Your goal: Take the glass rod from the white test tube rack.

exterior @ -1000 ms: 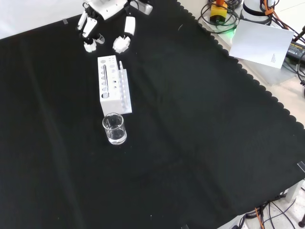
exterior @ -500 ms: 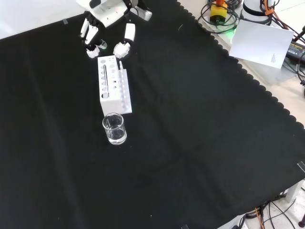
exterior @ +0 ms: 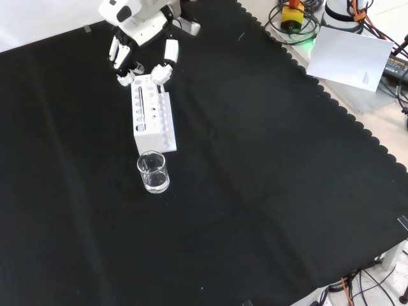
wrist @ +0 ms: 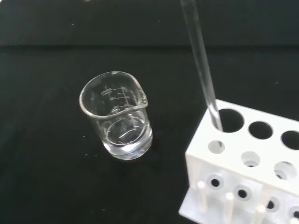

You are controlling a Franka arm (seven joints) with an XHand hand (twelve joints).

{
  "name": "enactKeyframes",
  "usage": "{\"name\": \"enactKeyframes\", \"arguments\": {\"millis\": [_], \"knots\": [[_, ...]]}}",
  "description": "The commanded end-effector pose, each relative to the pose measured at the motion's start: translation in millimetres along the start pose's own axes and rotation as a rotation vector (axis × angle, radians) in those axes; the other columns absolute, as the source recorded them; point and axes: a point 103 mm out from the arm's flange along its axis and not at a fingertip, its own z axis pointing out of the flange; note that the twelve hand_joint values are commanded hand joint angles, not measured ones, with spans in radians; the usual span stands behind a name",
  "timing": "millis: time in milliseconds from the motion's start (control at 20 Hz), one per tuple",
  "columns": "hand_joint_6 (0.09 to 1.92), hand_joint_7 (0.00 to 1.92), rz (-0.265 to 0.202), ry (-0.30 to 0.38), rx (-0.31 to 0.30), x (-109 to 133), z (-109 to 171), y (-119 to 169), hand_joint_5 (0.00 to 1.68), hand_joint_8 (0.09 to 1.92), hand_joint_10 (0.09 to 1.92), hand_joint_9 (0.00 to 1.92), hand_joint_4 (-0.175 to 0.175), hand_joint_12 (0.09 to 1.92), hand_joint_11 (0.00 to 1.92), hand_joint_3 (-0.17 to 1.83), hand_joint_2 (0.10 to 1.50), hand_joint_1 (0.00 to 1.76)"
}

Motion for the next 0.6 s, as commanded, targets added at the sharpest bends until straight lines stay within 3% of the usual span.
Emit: {"name": "enactKeyframes", "arguments": {"millis": [50,600], "knots": [[1.05,0.9,-0.003,0.014,0.042,-12,19,7,0.4,0.99,0.93,1.16,-0.175,1.29,0.72,0.63,0.84,0.67],[1.06,0.93,-0.005,-0.059,0.067,-15,32,14,0.41,1.01,0.94,1.2,-0.175,1.28,0.76,0.62,0.85,0.67]]}}
